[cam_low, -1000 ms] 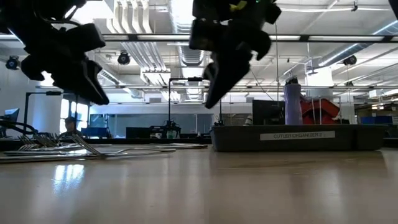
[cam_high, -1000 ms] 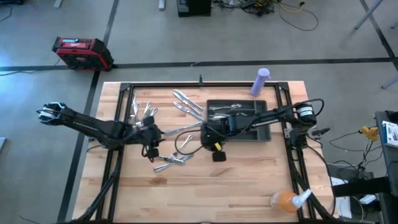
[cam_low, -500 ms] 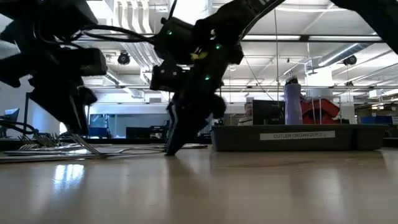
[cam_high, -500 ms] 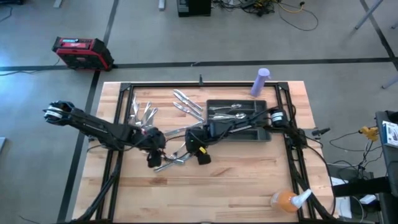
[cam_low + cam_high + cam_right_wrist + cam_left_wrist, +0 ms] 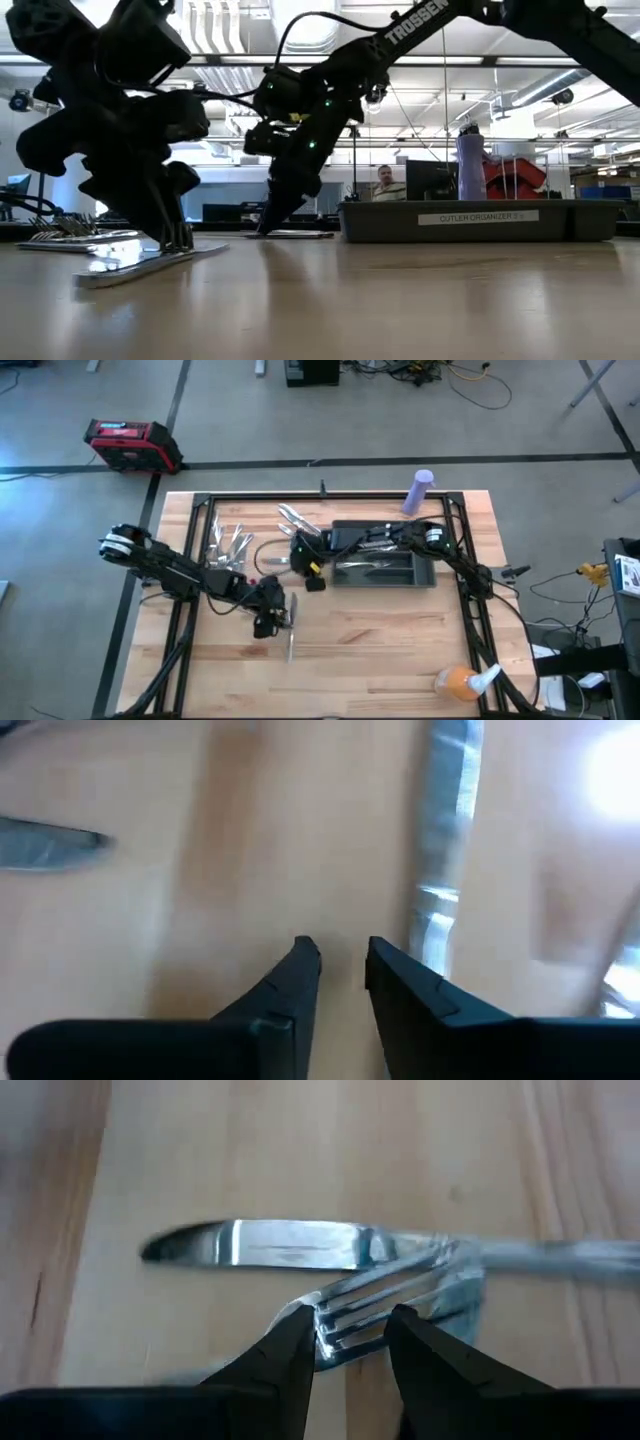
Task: Sort silverware
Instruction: Put the silver fork into the gray silverware tray
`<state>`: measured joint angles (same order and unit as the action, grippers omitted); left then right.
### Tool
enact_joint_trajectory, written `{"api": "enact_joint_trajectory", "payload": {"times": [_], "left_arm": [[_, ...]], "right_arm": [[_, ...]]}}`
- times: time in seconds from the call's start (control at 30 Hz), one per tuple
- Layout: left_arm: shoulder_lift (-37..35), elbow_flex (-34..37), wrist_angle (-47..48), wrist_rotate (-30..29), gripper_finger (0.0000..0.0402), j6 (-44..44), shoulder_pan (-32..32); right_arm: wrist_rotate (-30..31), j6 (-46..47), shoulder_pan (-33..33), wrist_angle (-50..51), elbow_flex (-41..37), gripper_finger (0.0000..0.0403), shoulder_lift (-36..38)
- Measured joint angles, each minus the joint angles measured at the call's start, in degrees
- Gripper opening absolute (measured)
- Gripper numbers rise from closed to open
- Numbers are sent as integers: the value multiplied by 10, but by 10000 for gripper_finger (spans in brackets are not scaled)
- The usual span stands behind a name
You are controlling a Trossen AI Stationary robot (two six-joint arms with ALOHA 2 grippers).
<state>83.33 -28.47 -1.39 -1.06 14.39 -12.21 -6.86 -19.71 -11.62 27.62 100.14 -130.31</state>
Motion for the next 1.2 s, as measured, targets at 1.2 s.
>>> {"api": "enact_joint_trajectory", "payload": {"times": [1.2], "left_arm": [[-554,16,130,-344,124,-96,-19]], "right_arm": [[95,363,111,-47,185,129,-141]]}}
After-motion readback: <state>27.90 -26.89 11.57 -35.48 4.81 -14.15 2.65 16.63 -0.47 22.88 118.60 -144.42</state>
